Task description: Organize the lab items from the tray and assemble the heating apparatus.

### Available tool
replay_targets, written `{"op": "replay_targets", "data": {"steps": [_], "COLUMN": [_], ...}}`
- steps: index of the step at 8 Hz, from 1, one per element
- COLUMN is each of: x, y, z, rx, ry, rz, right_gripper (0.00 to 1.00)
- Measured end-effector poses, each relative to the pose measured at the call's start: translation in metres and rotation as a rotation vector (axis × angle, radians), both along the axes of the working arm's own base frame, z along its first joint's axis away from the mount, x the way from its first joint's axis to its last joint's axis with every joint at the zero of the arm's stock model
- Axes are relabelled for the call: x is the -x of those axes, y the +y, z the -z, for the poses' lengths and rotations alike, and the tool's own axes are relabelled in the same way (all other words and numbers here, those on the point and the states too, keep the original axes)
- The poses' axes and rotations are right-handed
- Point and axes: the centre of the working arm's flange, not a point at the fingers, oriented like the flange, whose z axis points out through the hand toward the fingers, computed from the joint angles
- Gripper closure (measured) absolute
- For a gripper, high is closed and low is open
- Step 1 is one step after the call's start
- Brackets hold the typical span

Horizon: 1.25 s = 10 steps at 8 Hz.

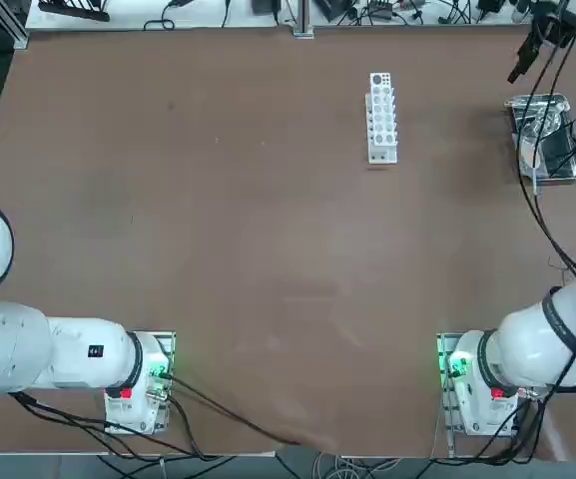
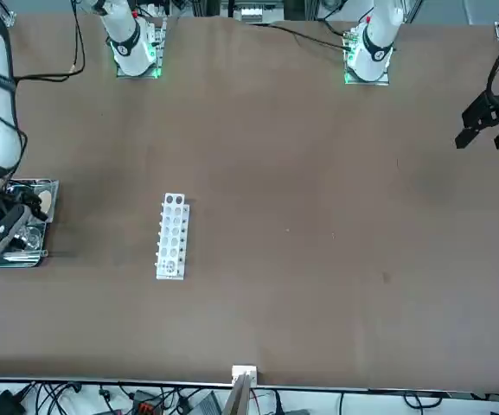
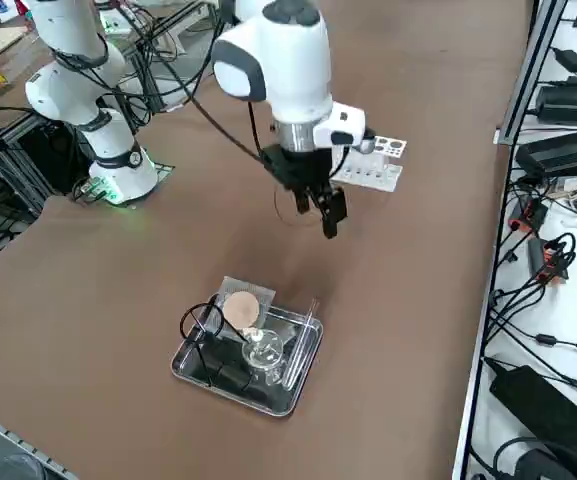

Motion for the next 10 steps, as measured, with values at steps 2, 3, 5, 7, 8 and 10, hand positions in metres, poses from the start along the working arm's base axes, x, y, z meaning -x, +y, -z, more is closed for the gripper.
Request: {"op": "replay_targets", "data": {"steps": [2, 3, 5, 7, 8, 10], "x": [0.002, 0.004, 0.004, 0.003, 0.004, 0.006], "y": [-0.027, -0.036, -0.042, -0.041, -0.043, -0.051], "z": [0.036, 0.054, 0.08, 0.092, 0.097, 0.113], "rx": [-0.046, -0.072, -0.08, -0.088, -0.095, -0.161], "ry": [0.004, 0.015, 0.024, 0.028, 0.03, 0.002], "rz": [-0.098, -0.127, -0.165, -0.182, -0.23, -0.324], "right_gripper": [0.0, 0.0, 0.0, 0.0, 0.0, 0.0]}}
